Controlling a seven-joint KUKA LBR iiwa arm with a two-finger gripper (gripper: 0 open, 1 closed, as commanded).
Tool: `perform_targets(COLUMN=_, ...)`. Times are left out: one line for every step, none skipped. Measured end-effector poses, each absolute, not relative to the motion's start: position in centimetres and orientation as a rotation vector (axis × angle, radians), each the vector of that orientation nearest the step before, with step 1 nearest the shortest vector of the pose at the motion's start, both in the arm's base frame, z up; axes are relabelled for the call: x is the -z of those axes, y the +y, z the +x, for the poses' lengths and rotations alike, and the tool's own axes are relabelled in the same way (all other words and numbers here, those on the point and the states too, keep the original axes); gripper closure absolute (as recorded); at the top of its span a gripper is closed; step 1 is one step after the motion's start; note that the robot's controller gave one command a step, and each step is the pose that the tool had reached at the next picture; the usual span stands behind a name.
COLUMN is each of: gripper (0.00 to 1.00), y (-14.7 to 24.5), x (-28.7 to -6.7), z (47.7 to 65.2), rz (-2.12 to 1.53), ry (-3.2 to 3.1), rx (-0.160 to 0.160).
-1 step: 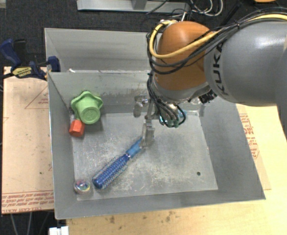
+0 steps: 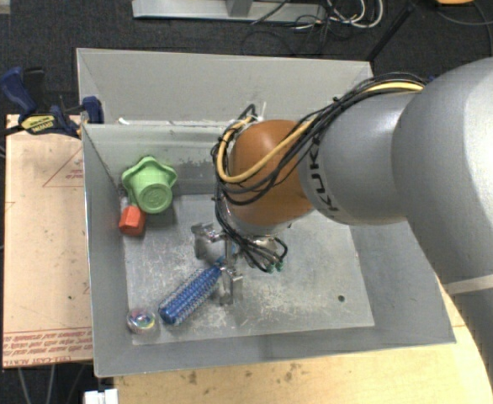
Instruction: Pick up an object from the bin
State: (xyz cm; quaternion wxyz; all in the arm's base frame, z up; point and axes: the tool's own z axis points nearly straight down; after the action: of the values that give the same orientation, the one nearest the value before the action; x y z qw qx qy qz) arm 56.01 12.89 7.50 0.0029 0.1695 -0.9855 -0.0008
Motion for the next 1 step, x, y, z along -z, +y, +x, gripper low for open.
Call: perform_targets(gripper=1.00, y=12.82, x=-7.73, z=56.16, rz=0.528, ry=-3.095, rx=0.002)
